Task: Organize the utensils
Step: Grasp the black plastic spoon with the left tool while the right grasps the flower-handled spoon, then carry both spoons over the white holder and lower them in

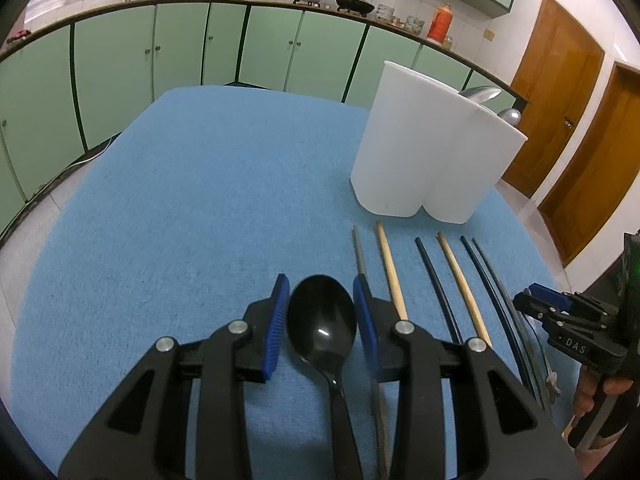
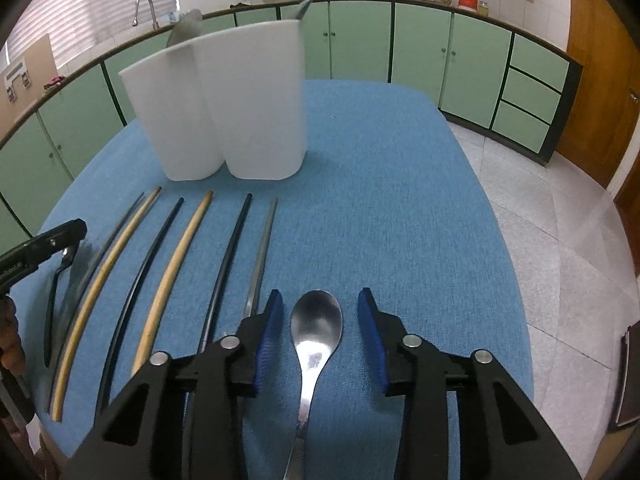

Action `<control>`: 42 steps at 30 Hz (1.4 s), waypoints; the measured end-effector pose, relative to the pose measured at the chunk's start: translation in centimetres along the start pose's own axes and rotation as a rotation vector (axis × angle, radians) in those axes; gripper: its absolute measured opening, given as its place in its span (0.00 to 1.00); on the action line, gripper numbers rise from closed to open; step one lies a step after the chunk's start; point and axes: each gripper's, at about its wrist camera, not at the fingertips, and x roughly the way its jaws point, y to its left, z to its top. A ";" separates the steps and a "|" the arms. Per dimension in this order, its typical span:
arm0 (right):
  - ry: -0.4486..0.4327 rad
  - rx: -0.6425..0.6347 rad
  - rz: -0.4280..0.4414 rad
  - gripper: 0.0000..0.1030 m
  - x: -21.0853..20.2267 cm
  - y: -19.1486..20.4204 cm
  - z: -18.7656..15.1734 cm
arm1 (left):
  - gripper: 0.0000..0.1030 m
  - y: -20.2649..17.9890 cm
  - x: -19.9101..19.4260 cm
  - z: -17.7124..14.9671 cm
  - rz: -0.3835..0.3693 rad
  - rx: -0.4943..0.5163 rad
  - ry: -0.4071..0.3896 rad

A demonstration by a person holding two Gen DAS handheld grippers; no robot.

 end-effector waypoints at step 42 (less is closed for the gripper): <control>-0.394 0.024 0.107 0.25 -9.0 -0.9 2.3 | 0.31 -2.1 -7.1 2.5 -0.082 0.017 -0.277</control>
